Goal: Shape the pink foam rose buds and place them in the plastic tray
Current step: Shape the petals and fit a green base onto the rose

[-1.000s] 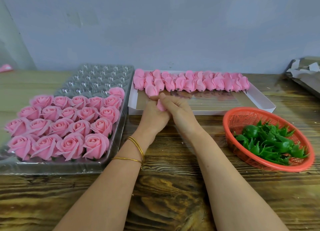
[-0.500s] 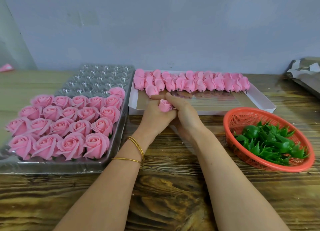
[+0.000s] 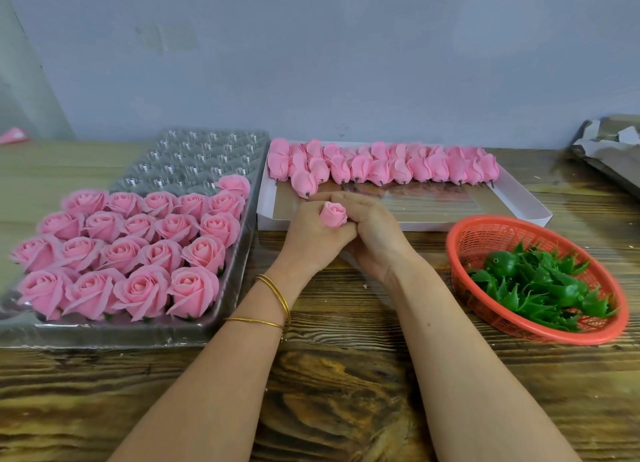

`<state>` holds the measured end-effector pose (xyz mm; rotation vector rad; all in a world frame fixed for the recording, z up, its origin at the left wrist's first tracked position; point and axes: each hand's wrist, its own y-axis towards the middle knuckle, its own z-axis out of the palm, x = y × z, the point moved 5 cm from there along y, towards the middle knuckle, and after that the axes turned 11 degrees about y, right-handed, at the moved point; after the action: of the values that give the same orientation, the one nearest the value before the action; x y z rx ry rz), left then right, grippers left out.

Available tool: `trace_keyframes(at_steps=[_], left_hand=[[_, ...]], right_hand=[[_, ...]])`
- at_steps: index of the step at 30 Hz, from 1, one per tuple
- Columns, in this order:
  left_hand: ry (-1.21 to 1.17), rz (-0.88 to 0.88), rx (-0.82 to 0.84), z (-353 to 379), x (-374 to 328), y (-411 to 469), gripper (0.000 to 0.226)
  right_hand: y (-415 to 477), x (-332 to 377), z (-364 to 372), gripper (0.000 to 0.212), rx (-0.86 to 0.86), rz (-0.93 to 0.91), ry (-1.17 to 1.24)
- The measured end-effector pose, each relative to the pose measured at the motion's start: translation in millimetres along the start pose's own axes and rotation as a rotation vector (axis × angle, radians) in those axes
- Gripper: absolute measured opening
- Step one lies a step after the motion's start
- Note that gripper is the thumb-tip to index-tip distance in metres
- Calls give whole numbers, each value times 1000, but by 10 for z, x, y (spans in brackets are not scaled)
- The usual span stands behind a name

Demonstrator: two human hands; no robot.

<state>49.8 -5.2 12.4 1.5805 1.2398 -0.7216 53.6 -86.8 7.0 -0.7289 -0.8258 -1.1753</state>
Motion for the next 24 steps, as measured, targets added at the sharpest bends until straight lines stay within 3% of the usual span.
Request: trace_keyframes(at_steps=[3,7,14,20,24], left_hand=[[21,-36,25,-4,47,7,38],[56,-72,54,-20,60,7,9],[231,0,106,37,44,15,21],[484,49,51,37,46,61,9],[562,86,30,43,24,43,21]], right_hand=[[7,-7,-38,35,-29,-17,-37],[31,39,-109,37,-153,-100,-138],[24,76,-102,33,-237,-241,-265],[34,49,-46,57,-234,-360,-479],[42,29,20,55,-165,-440,-609]])
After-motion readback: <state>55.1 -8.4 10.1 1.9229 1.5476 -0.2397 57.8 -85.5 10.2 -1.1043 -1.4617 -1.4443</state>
